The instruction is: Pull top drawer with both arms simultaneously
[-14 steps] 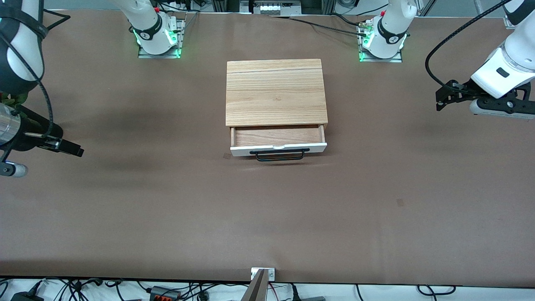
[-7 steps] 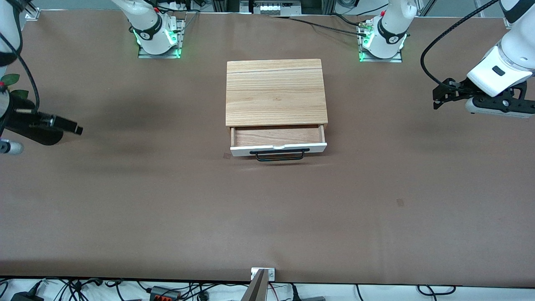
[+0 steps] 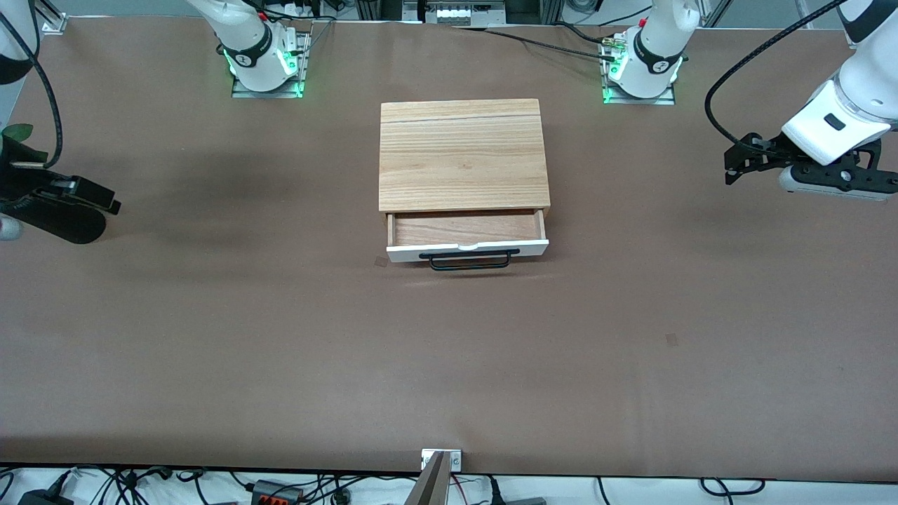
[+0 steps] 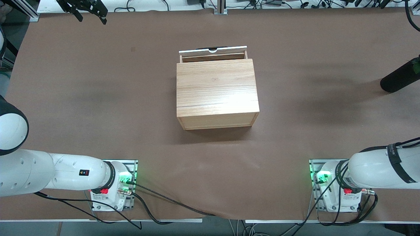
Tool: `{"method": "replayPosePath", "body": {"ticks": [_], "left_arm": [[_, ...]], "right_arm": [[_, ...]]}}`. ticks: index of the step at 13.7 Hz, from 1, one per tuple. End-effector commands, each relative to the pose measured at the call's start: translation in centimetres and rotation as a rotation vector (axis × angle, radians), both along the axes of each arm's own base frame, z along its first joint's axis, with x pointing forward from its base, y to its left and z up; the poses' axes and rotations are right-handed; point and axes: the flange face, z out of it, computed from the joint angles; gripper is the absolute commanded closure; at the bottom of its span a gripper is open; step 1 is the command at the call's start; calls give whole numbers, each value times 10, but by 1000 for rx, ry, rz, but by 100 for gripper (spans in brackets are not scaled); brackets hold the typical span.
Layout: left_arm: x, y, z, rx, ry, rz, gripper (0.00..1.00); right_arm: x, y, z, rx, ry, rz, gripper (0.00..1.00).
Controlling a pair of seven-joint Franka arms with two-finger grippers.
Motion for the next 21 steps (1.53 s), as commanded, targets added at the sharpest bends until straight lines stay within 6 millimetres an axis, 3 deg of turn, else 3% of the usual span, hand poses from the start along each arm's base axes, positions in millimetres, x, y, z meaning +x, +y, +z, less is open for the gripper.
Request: {"method": "replayPosePath", "body": {"ticks": [1, 4, 6, 8, 11, 15, 21], "left_arm": [[4, -1, 7, -16, -7, -23, 0], [5, -1, 9, -12, -21, -25, 0], [12, -1, 8, -10, -51, -28, 0], [16, -2, 8, -8, -68, -31, 0], [13, -2, 10, -6, -62, -36, 0], [12, 0, 8, -6, -48, -48, 0], [12, -1, 8, -6, -48, -45, 0]], "right_arm": [[-19, 12, 16, -23, 17, 14, 0], [-8, 10, 34, -48, -113, 30, 0], [-19, 11, 49, -45, -128, 16, 0], [-24, -4, 48, -12, -104, -11, 0], [-33, 4, 45, -3, -37, -8, 0], [-20, 5, 31, 1, -31, -7, 0], [-18, 7, 29, 1, -32, -2, 0]]}}
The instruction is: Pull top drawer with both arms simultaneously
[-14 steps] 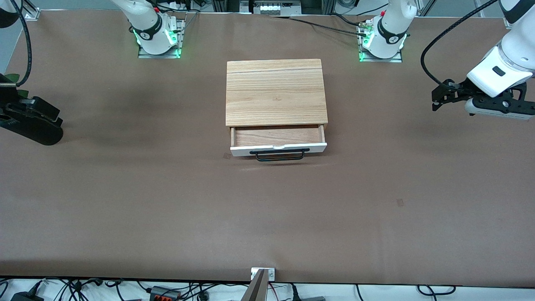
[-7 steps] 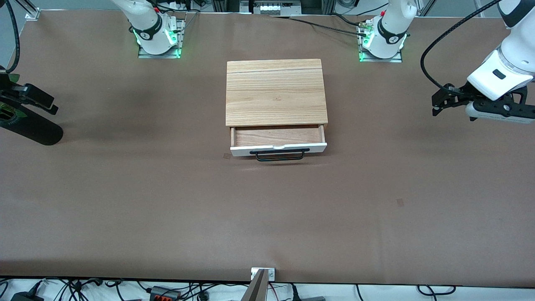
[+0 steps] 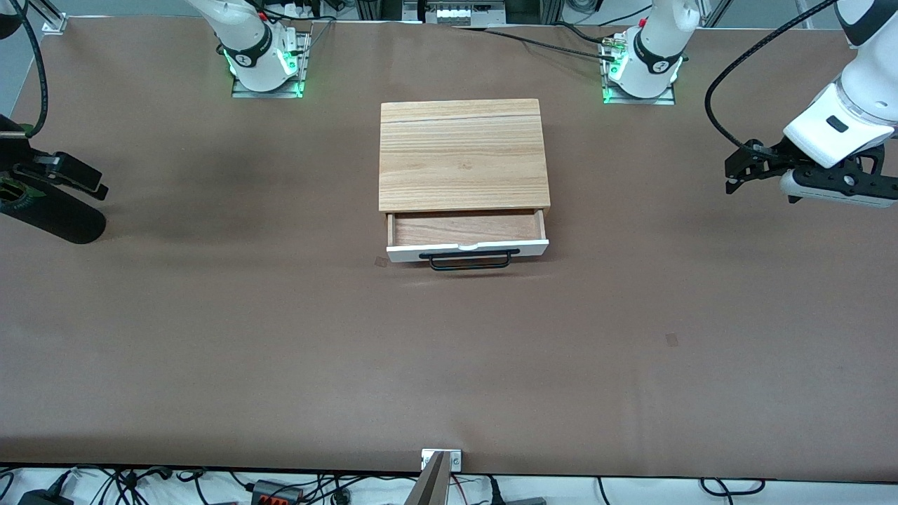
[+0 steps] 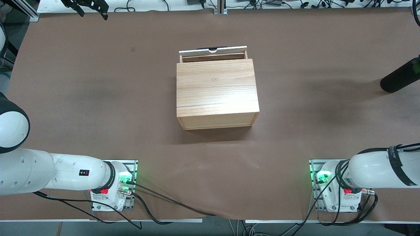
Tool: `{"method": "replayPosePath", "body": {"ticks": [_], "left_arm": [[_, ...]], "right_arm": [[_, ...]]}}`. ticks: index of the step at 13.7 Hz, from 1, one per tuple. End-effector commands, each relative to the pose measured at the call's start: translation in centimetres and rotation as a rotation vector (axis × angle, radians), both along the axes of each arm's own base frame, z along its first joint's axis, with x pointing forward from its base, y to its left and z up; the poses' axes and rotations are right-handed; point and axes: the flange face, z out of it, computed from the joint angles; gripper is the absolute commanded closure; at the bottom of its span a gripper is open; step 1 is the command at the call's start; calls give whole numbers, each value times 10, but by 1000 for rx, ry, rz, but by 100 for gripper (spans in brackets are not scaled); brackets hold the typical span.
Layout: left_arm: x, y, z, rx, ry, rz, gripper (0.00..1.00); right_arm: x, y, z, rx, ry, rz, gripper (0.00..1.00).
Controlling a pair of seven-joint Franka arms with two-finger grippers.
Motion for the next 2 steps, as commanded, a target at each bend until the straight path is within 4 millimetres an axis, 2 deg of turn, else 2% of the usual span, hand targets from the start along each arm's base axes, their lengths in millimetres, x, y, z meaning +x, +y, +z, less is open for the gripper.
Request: {"method": "replayPosePath", "body": {"ticks": [1, 2], "left_arm": [[3, 0, 6, -1, 5, -15, 0], [3, 0, 8, -1, 6, -15, 0]], "right_arm": [[-1, 4, 3, 14, -11, -4, 0], [-1, 4, 3, 14, -11, -5, 0]]}}
